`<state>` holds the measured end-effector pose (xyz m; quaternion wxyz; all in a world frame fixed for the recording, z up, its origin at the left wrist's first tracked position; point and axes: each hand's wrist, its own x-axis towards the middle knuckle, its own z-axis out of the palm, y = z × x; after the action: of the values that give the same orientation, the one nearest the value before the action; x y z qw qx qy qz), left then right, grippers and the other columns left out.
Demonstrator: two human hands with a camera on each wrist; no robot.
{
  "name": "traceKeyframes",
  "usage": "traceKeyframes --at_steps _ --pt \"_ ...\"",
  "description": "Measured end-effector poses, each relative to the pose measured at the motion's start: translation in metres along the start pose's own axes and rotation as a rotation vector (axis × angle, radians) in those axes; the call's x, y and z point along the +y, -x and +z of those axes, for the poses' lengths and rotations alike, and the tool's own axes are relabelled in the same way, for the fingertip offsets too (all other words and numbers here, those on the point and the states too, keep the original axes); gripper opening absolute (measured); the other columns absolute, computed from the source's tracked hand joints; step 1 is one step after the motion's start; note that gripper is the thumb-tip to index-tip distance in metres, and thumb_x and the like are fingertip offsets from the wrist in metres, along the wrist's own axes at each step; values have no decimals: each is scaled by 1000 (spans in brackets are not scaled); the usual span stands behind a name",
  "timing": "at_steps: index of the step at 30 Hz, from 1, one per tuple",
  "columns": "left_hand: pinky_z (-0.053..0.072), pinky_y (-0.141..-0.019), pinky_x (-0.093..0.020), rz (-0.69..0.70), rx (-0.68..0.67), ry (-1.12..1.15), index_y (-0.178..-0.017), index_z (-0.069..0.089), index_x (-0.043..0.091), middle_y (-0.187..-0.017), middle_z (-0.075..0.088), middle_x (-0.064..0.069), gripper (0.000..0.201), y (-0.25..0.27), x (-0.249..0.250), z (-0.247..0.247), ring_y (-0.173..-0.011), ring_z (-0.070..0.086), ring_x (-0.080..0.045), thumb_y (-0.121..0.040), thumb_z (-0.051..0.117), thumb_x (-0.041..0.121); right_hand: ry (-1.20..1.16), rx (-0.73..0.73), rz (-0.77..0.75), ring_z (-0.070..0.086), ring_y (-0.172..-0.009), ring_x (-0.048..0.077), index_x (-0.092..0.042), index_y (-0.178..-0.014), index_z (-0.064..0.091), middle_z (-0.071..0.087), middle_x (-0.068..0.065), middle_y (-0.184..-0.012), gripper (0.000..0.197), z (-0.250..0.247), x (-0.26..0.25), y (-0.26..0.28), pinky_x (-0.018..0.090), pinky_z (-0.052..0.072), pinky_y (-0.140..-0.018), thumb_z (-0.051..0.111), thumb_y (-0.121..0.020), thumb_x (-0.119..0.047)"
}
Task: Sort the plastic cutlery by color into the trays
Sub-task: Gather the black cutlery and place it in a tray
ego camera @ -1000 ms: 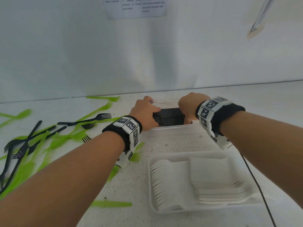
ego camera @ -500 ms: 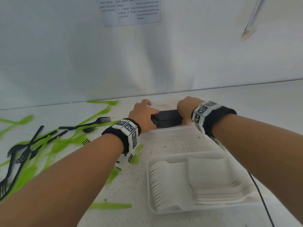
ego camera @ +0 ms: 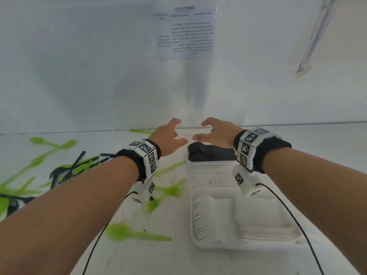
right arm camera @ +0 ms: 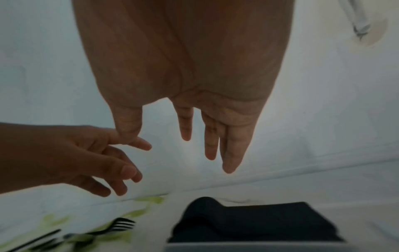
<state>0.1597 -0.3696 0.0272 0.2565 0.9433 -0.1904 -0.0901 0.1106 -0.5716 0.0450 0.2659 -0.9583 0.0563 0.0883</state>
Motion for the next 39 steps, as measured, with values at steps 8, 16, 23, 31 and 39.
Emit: traceKeyframes --at_steps 8,16,23,31,39 --pt "42 -94 -34 -230 -76 -246 -126 64 26 -132 61 2 54 85 -52 -55 -118 55 -18 -92 56 67 -41 -118 -143 49 -135 24 -26 -149 43 52 3 -149 84 35 -75 26 38 38 -111 58 -84 -77" --pt "41 -88 -32 -316 -43 -273 -119 66 23 -127 62 0 46 155 -114 -76 -115 57 -19 -94 58 61 82 -172 -225 48 -136 24 -20 -146 50 52 3 -148 73 97 -136 58 37 38 -108 55 -92 -69" --pt "43 -94 -33 -234 -71 -250 -115 67 24 -126 60 3 41 165 -178 -80 -119 56 -18 -94 59 59 205 -143 -148 53 -129 24 -20 -140 53 57 3 -140 56 156 -167 56 35 43 -103 56 -97 -56" --pt "48 -95 -36 -36 -134 -231 -111 67 23 -107 57 7 32 140 -244 -89 -105 56 -16 -98 57 50 291 -60 82 61 -108 32 -18 -135 44 53 12 -128 38 214 -182 41 39 53 -89 55 -98 -20" --pt "50 -88 -43 167 -47 -420 -109 64 17 -110 59 -8 28 77 -258 -80 -103 56 -31 -103 38 25 -55 165 144 66 -79 23 -12 -97 66 68 5 -88 25 216 -196 27 34 54 -66 53 -100 -33"
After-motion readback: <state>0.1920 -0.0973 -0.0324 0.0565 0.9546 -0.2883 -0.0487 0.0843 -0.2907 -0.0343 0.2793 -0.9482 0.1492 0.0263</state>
